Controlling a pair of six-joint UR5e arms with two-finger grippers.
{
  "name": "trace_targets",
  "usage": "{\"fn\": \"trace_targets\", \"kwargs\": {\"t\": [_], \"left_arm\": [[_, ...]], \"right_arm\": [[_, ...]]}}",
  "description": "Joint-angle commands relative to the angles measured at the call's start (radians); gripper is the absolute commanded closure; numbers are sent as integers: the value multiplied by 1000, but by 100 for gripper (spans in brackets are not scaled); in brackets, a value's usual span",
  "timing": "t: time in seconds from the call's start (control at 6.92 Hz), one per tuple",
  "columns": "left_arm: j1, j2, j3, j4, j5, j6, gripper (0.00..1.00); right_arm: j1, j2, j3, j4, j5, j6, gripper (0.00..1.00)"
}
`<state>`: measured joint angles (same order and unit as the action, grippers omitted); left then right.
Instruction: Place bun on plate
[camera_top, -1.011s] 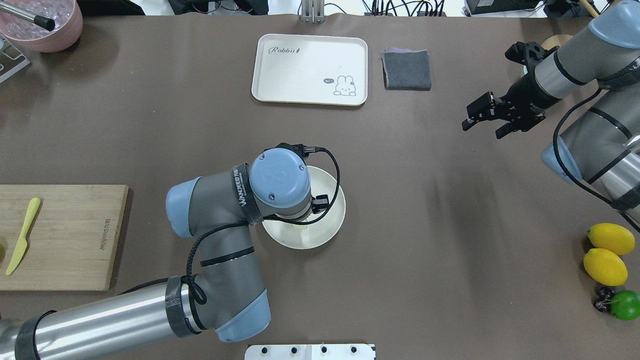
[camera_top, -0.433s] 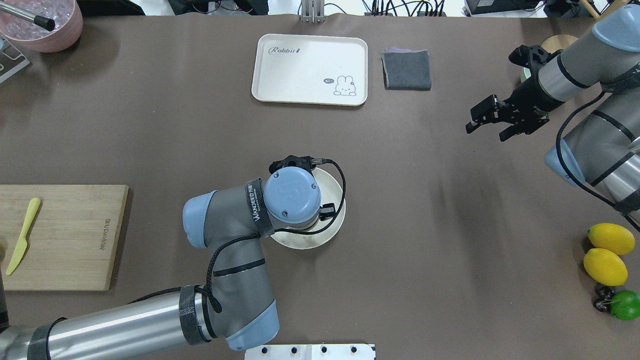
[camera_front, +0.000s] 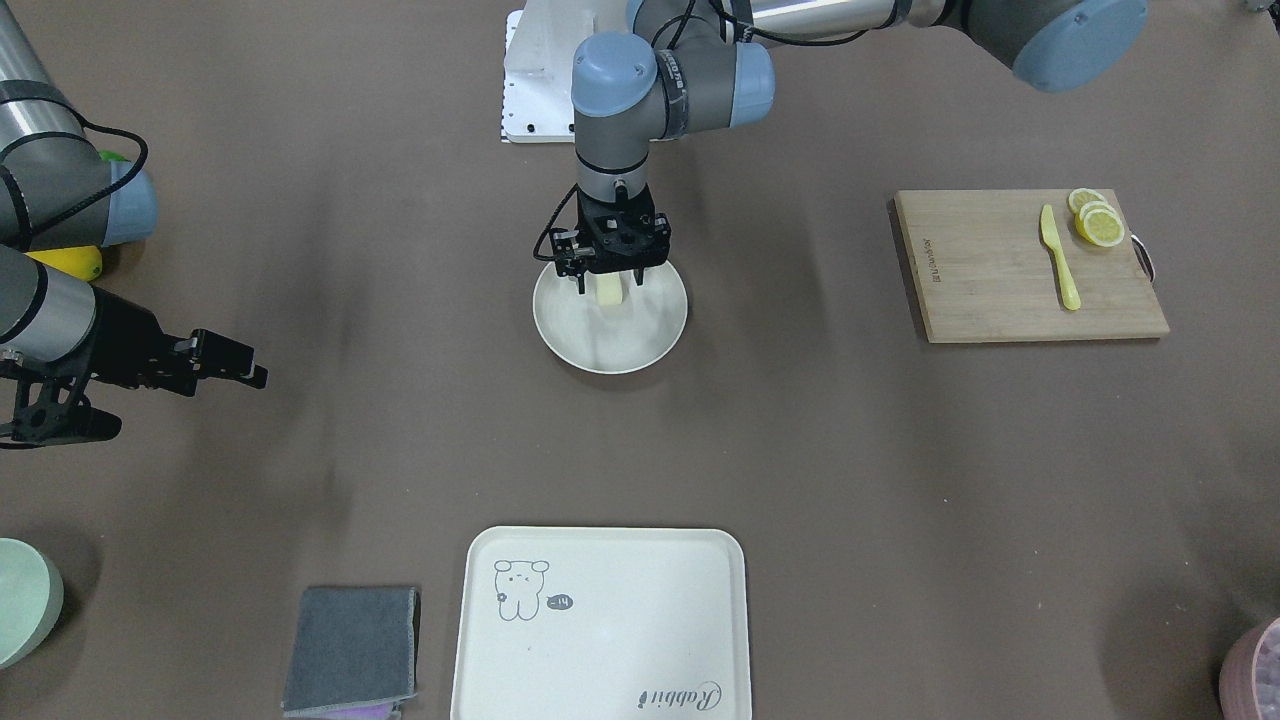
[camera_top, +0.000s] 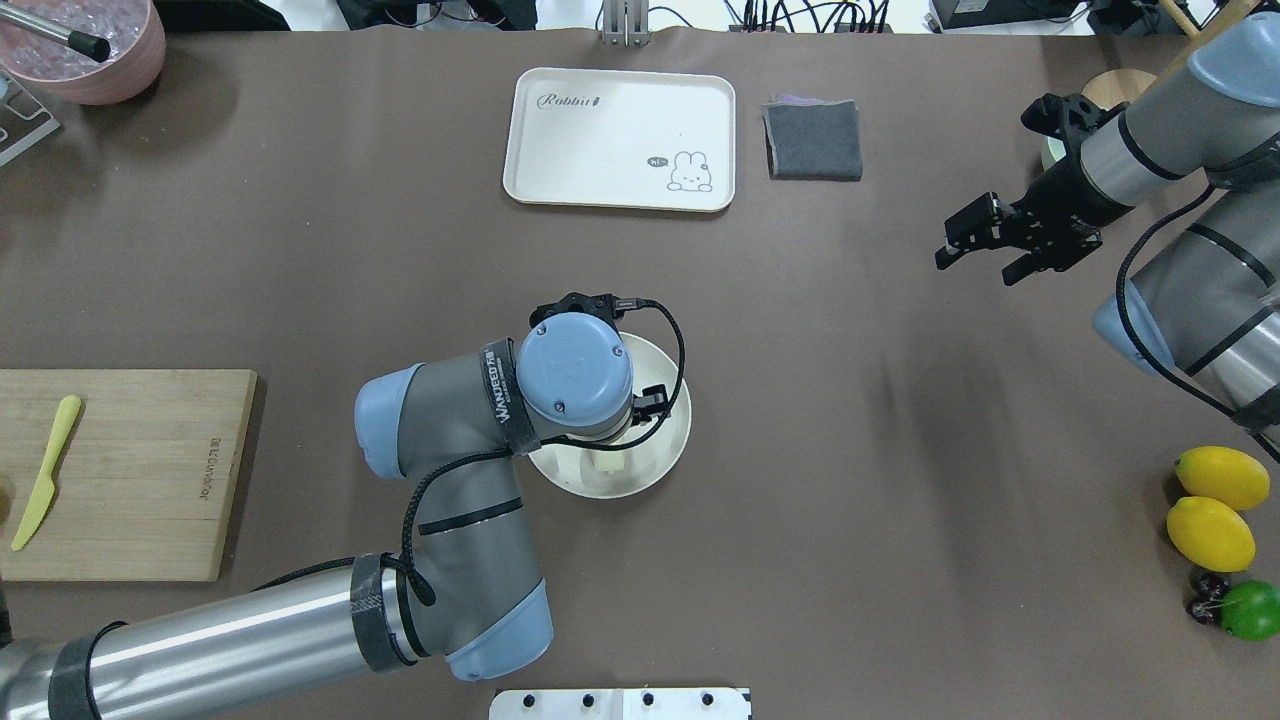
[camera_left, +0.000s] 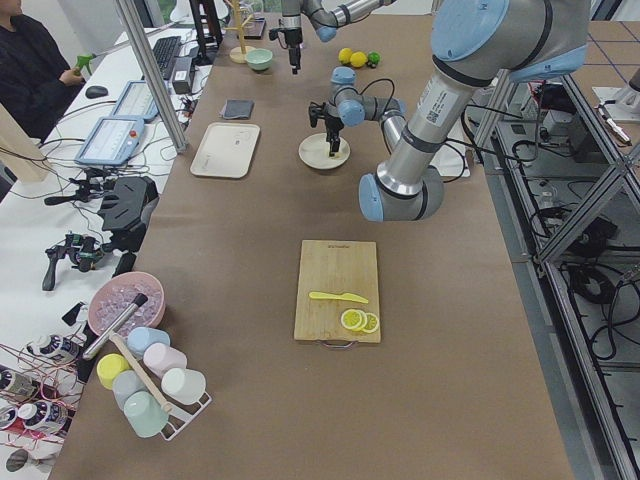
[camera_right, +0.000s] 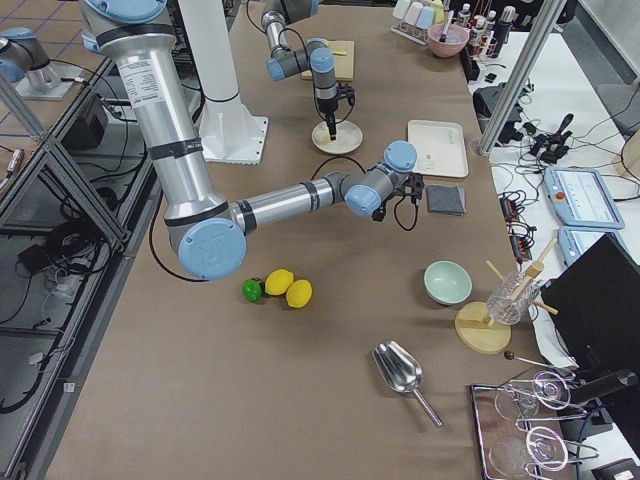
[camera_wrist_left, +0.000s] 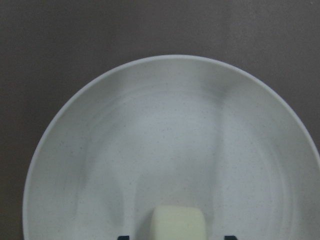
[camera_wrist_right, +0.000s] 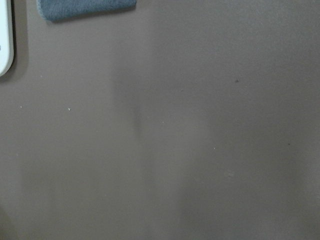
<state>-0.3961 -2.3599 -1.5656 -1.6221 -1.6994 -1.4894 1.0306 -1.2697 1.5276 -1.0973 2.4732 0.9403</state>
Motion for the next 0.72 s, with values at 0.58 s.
{"fn": "trace_targets", "kwargs": {"t": [0.58], "left_arm": [[-621,391,-358,179,-468,833,3]], "right_arm": [[302,-20,8,-339,-54,-575,0]]}}
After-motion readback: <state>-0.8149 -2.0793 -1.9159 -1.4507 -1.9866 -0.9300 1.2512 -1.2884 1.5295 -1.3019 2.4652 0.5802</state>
